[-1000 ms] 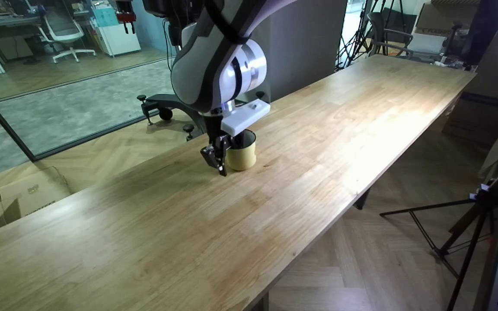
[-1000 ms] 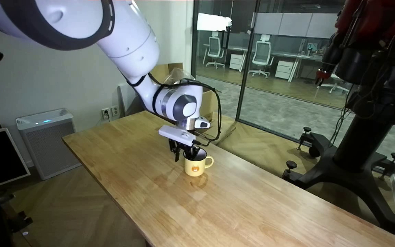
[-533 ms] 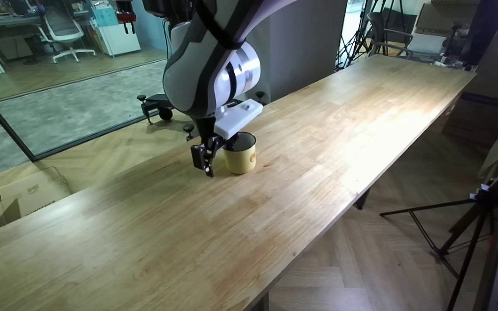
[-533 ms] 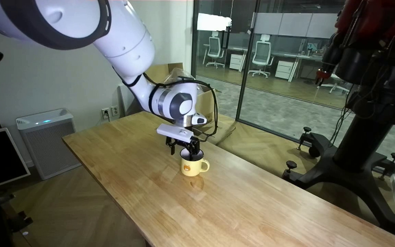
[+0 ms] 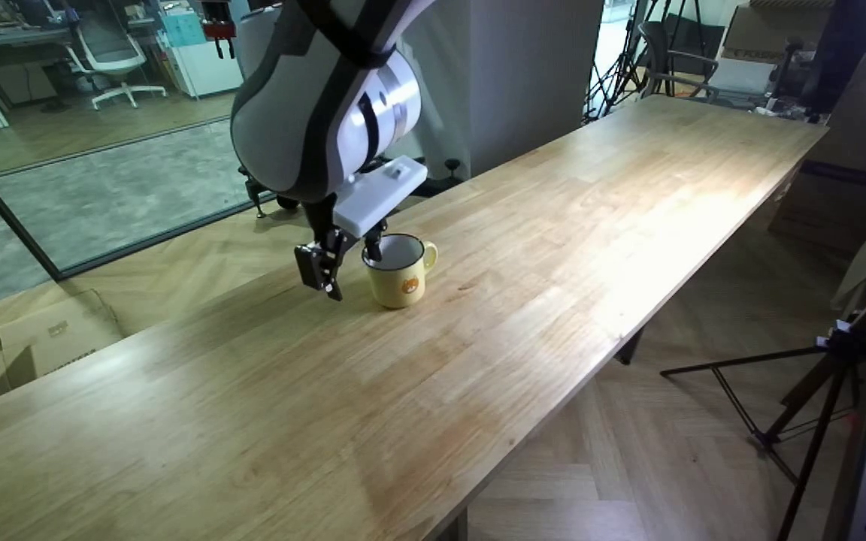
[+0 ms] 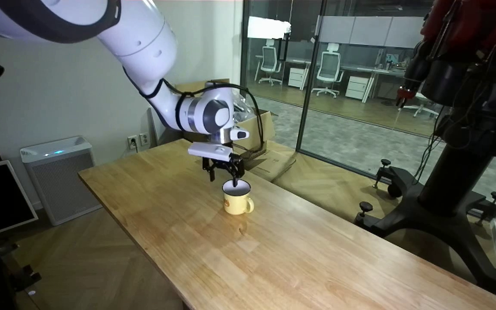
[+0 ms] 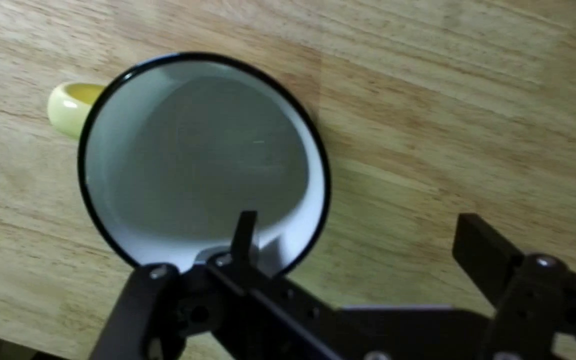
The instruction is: Move the yellow mug to the left
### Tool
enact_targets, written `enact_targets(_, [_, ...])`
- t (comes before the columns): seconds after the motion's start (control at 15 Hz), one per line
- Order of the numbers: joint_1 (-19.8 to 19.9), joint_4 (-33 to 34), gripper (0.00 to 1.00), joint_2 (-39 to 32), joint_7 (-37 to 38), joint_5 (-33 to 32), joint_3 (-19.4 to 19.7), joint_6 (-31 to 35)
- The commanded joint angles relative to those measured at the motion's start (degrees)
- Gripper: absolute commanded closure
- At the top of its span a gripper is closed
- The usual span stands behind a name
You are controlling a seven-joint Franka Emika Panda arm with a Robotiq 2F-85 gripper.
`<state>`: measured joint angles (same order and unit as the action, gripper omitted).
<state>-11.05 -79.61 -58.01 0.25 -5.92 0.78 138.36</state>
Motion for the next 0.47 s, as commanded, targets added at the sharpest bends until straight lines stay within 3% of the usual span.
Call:
enact_targets(0.0, [-3.71,-2.55,0.0,5.26,7.22,-1.88,2.45,-3.89])
enact_targets(0.27, [-5.93,-1.8,0.0,10.05,13.92,-1.06,2.41,-12.18])
enact_targets(0.33, [-4.21,0.21,0.0,6.27,9.6,-1.61,0.98,-8.61])
enact_targets(0.4, [-4.49,0.1,0.0,7.3,9.99,-1.65,0.81,-9.58])
